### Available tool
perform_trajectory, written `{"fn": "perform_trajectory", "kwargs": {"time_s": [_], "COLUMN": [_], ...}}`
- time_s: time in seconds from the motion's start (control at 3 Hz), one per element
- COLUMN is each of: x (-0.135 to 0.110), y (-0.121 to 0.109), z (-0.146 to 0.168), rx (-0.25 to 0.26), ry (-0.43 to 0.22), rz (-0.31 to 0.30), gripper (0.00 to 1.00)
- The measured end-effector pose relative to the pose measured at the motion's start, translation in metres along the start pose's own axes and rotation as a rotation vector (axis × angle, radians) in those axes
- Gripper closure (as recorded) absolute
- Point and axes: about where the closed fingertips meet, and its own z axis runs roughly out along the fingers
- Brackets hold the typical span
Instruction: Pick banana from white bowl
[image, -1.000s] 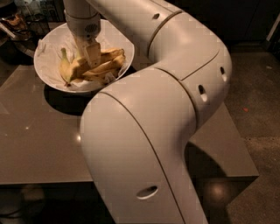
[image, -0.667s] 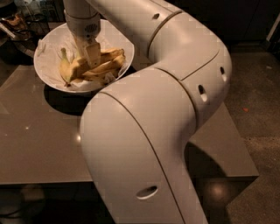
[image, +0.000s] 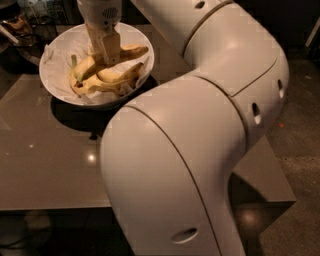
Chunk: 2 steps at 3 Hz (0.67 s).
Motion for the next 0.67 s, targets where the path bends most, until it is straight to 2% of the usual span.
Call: {"fn": "perform_trajectory", "kwargs": {"time_s": [0.33, 0.67], "x": [-0.002, -0.021], "y": [-0.003, 0.004], "z": [-0.024, -0.020], "rx": [0.066, 0.074], "ry": [0.004, -0.038], "rz": [0.003, 0.013], "gripper": [1.00, 1.00]}}
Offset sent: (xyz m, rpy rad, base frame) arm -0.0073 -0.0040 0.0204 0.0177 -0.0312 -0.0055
